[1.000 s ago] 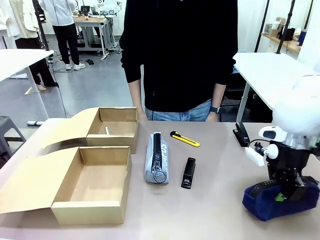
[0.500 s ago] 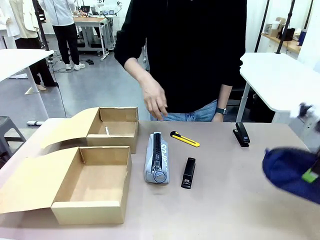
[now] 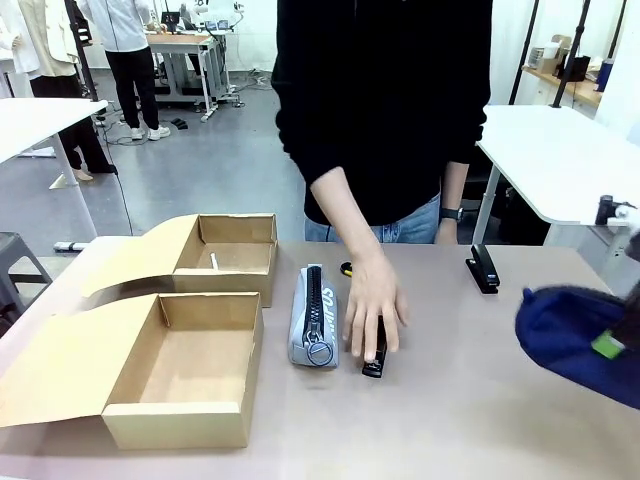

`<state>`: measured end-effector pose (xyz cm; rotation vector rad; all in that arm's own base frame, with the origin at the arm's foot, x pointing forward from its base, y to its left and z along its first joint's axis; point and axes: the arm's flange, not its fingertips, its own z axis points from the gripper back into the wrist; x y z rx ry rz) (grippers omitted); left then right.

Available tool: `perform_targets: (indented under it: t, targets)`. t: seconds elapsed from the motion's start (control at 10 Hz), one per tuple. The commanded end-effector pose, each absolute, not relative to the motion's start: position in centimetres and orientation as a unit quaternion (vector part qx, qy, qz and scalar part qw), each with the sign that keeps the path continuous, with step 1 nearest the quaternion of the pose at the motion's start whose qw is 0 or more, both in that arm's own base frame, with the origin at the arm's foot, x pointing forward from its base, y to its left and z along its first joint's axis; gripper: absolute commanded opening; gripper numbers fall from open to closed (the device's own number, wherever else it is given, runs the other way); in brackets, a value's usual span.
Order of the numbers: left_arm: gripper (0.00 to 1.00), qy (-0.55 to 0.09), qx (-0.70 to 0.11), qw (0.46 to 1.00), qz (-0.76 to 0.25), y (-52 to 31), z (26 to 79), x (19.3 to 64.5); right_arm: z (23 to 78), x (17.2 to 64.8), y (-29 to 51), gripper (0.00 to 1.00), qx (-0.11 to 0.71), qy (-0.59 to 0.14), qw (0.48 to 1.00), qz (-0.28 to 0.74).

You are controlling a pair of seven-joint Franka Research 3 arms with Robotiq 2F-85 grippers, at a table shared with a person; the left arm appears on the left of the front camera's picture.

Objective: Place items inside the box.
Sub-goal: Pick up a Pencil pouch or Stapler and place it inside the Mailer Box closest to the robot.

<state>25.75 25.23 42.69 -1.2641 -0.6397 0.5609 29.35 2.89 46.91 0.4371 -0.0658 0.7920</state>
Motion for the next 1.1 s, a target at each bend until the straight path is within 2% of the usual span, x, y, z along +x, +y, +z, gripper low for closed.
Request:
perform_targets:
  t: [0.0,0.1,0.3,0.5,0.8,0.9,1.0]
  targets:
    - [1.0,-0.303,-0.579,0.716,0.244,25.2,42.7,25.9,47.0,30.3,4.9,0.07,0.18,-0.061,0.944,0.27]
    - [1.0,-0.303,-0.579,0.716,0.244,25.2,42.7,25.9,46.9,30.6,1.1,0.07,0.194,-0.053,0.961,0.189]
    - [1.0,-0.303,-0.579,0.716,0.244,25.2,42.7,25.9,47.1,27.8,-8.1,0.07,0.218,-0.055,0.973,0.049]
    - [1.0,-0.303,-0.579,0.716,0.244,25.2,42.7,25.9,46.5,25.9,-12.0,0.07,0.239,-0.049,0.964,-0.105]
    - [1.0,-0.303,-0.579,0.716,0.244,25.2,42.7,25.9,45.4,27.0,-10.6,0.07,0.252,-0.045,0.96,-0.112]
    - [1.0,-0.303,-0.579,0.716,0.244,25.2,42.7,25.9,46.3,28.2,-7.4,0.07,0.275,-0.078,0.951,-0.121]
    - [1.0,-0.303,-0.579,0.716,0.244,25.2,42.7,25.9,47.2,28.6,-4.4,0.07,0.293,-0.081,0.948,-0.095]
